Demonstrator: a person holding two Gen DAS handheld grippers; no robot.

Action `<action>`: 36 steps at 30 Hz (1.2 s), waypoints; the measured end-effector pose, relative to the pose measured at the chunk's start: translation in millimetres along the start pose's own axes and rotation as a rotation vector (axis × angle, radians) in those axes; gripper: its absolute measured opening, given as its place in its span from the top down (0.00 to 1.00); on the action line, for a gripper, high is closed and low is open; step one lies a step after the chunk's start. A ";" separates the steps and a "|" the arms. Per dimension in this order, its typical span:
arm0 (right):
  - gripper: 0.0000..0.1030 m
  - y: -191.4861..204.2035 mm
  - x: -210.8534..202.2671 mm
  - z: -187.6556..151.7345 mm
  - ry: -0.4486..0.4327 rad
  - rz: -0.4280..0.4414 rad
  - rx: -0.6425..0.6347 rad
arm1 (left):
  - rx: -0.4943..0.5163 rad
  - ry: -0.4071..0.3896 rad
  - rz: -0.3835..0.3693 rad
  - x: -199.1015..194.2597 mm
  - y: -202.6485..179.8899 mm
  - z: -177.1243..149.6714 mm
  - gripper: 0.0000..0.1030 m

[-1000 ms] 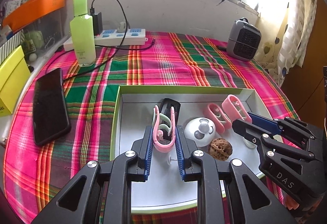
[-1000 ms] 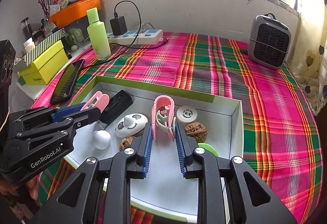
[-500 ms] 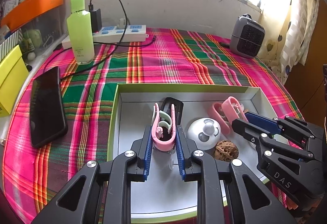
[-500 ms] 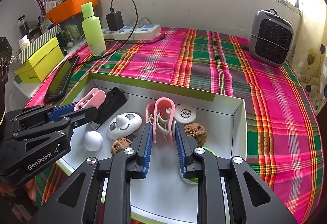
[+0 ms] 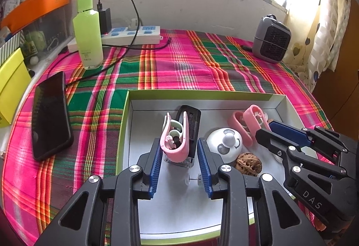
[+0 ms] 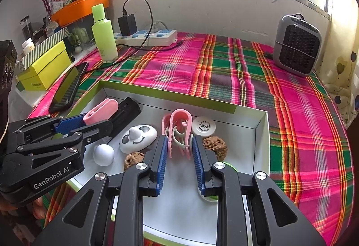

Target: Organize objects

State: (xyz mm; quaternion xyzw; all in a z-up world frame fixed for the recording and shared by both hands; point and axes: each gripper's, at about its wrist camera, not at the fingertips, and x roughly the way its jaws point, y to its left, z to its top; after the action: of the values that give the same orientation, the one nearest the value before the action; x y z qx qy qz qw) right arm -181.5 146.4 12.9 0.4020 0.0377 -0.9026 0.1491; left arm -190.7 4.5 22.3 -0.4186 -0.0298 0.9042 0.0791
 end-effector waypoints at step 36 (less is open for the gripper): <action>0.56 2.7 -15.3 -3.2 -0.048 0.004 0.019 | -0.006 -0.037 0.003 -19.9 -3.7 -5.0 0.55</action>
State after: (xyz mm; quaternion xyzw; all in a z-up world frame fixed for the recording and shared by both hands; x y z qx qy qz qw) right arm -168.8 148.1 22.1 0.3818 0.0248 -0.9120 0.1480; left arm -173.8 4.8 34.5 -0.4021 -0.0334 0.9118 0.0760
